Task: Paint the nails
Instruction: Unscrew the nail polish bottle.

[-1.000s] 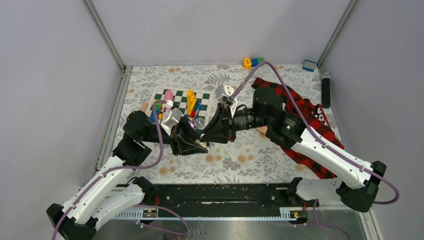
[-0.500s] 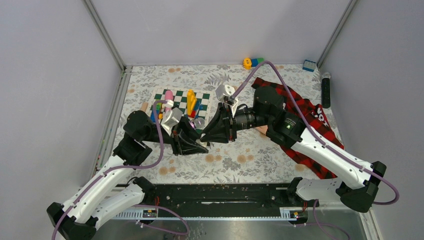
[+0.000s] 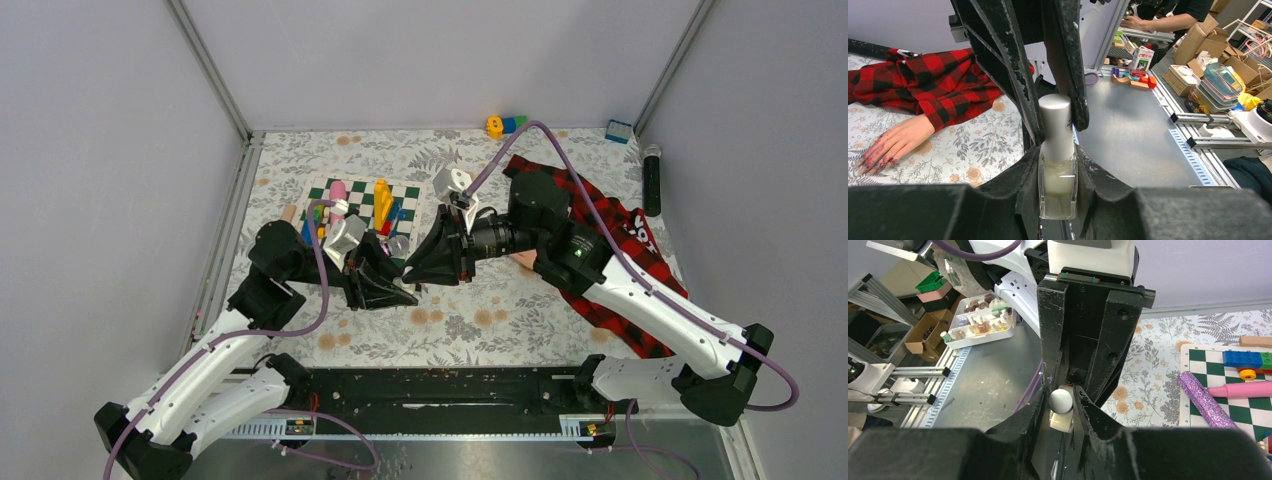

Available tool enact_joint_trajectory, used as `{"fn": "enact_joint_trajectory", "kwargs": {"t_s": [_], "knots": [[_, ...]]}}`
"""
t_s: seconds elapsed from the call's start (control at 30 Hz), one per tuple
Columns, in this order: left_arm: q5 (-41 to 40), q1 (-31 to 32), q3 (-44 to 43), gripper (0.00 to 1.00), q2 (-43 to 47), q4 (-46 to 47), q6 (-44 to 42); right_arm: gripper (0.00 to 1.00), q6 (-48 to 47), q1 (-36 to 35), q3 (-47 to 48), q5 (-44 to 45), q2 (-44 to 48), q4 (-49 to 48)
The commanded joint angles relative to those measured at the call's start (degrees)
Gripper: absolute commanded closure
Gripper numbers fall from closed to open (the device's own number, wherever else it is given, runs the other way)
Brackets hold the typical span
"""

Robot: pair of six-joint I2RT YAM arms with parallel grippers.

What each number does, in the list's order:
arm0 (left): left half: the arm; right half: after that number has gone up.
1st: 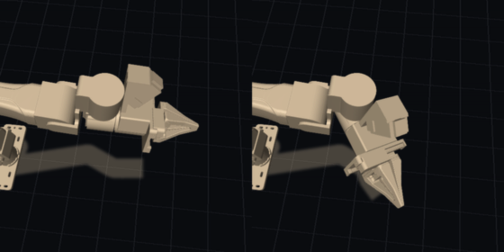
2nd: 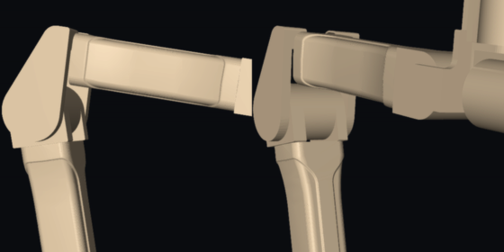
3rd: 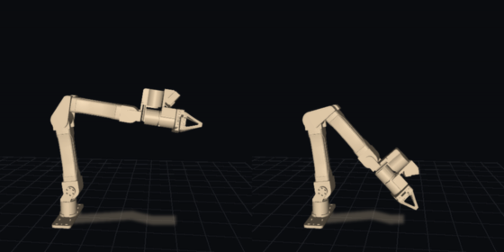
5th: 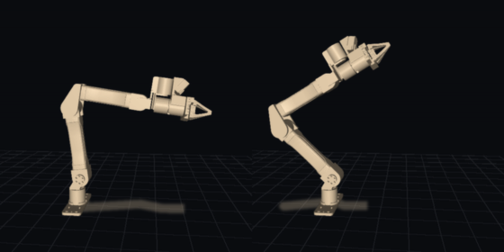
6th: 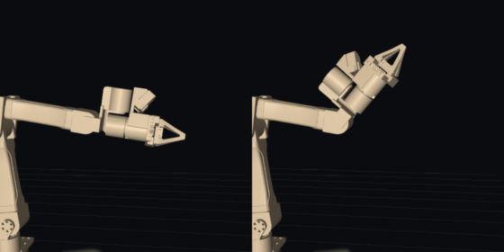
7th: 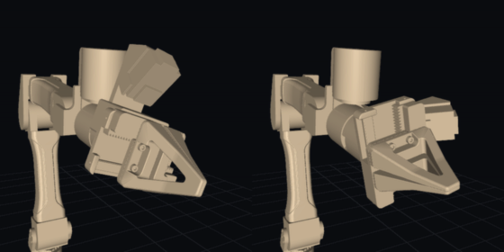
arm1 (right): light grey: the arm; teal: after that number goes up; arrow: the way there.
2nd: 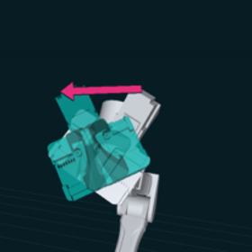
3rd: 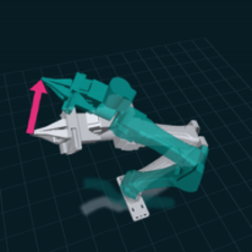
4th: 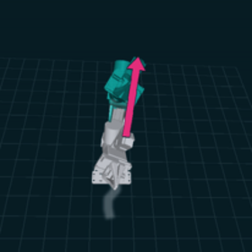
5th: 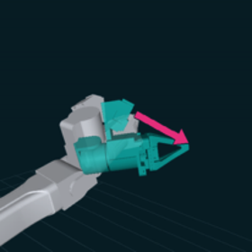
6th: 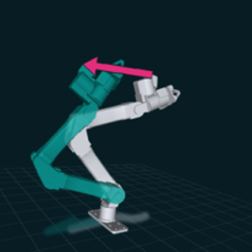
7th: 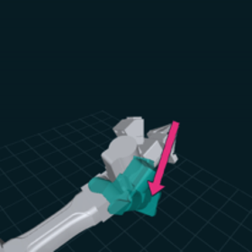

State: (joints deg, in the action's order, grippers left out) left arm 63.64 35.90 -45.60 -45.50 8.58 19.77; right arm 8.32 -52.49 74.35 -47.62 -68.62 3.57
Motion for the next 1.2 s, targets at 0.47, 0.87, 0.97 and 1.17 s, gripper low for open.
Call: {"fn": "enact_joint_trajectory", "kwargs": {"t_s": [0.47, 0.87, 0.97, 1.17], "knots": [[-10.8, -0.5, -0.6, 1.00, 3.3, -6.7, -6.3, 0.20, 2.4, 0.5, -1.0, 19.8, 6.5, 2.2], [-39.1, -0.5, -3.2, 1.00, 3.6, -19.3, -11.0, 0.37, 22.3, -1.9, -9.0, 38.0, 5.9, -9.4], [-40.8, -0.5, -3.7, 1.00, 3.0, -20.8, -11.3, 0.37, 21.7, -3.8, -9.8, 40.6, 5.6, -11.3], [-40.4, -0.5, -3.7, 1.00, 2.6, -20.7, -11.0, 0.45, 21.6, -4.4, -7.8, 44.3, 3.0, -7.1]]}}
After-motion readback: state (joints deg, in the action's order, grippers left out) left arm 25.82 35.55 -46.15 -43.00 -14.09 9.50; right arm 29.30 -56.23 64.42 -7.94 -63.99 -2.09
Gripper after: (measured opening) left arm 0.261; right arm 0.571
